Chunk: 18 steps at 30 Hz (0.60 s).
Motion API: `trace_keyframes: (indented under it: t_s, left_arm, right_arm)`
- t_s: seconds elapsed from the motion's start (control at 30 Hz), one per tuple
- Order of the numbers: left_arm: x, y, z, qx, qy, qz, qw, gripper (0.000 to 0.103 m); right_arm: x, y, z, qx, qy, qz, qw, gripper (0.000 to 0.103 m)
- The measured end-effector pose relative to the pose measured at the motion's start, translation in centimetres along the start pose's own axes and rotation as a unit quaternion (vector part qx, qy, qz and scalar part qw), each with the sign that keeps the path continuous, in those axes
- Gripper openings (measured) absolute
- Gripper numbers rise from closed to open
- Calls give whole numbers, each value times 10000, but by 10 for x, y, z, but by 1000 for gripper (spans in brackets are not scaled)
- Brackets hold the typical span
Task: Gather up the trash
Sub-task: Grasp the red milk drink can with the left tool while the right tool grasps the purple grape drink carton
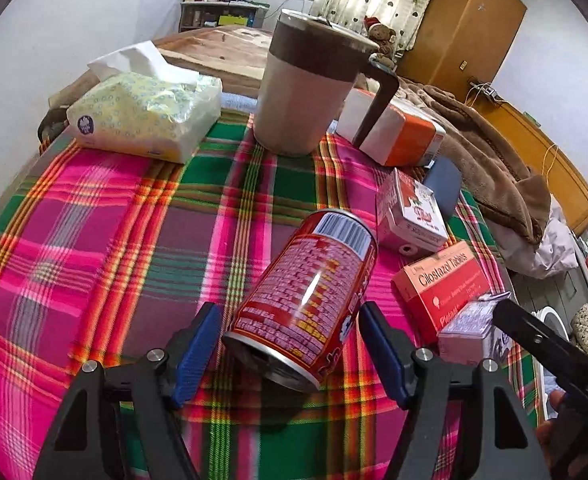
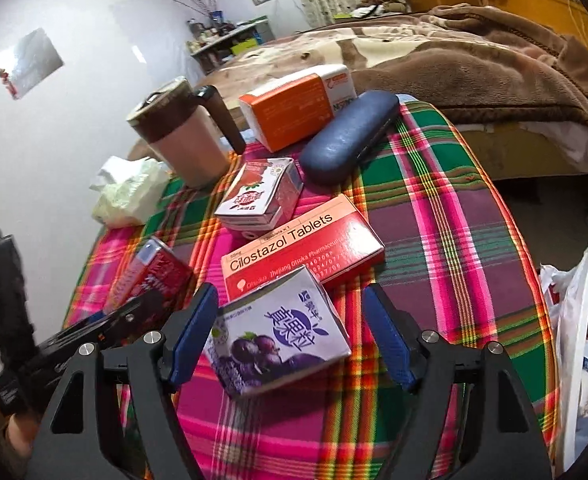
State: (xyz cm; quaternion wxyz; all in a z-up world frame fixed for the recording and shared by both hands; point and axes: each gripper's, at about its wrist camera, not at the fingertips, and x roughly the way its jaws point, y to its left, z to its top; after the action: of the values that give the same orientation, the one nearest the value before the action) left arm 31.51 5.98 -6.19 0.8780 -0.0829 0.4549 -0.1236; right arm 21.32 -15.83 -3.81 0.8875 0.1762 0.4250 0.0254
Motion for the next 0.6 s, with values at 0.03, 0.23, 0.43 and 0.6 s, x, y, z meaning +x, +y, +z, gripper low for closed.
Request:
trace_keyframes:
  t_s: [0.03, 0.23, 0.43, 0.6]
  left_arm:
    - [0, 1, 1, 20, -12, 4, 10000, 72]
    - [2, 5, 7, 119, 16, 12, 9999, 72]
    - [4, 3, 13, 257, -38, 79, 9996, 72]
    - [5, -4, 21, 575, -126, 254, 9979, 72]
  right_arm:
    - [4, 2, 1, 31, 13, -89, 10000, 76]
    - [14, 7, -2, 183, 132, -357, 9991, 76]
    - [5, 13, -18, -375, 195, -228, 9988, 76]
    - [-14, 11, -26, -591, 27, -315, 9978, 76]
